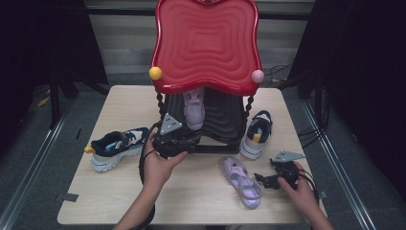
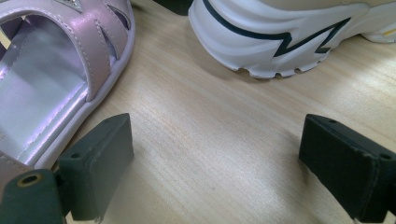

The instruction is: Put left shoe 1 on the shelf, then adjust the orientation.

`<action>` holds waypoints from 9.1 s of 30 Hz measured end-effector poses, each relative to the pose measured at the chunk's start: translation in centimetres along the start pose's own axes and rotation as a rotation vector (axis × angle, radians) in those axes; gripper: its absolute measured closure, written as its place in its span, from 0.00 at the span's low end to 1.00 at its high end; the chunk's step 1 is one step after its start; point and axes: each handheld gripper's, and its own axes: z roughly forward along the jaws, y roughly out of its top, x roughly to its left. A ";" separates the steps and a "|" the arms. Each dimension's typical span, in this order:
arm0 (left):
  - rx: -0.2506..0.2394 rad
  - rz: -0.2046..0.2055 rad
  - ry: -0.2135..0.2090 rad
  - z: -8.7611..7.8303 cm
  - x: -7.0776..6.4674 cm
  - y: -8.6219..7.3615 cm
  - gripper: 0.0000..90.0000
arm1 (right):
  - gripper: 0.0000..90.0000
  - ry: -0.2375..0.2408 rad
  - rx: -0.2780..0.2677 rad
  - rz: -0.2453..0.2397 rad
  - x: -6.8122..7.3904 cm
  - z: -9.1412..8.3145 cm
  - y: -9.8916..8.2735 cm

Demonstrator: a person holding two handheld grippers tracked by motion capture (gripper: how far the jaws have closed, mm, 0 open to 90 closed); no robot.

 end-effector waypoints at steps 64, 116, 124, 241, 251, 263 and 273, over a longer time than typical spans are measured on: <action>0.262 0.165 -0.256 0.1 0.9 -12.2 0.26 | 0.10 0.003 0.000 -0.007 0.0 0.0 0.0; 0.293 0.212 -0.247 0.4 1.4 -12.6 0.15 | 0.31 0.156 -0.127 0.052 2.1 -5.1 2.1; 0.292 0.212 -0.247 0.5 1.4 -12.6 0.15 | 0.38 0.187 -0.141 0.036 2.8 -5.4 2.2; 0.296 0.205 -0.242 0.5 1.4 -12.6 0.15 | 0.95 0.184 -0.123 -0.169 4.8 -3.7 1.7; 0.293 0.199 -0.242 0.5 1.4 -12.6 0.15 | 0.95 0.184 -0.174 -0.151 4.8 -4.9 2.2; 0.293 0.200 -0.241 0.5 1.4 -12.6 0.15 | 0.95 0.167 -0.229 -0.142 4.9 -6.2 2.9; 0.297 0.205 -0.242 0.5 1.4 -12.6 0.15 | 0.95 0.150 -0.296 -0.136 5.1 -7.2 3.3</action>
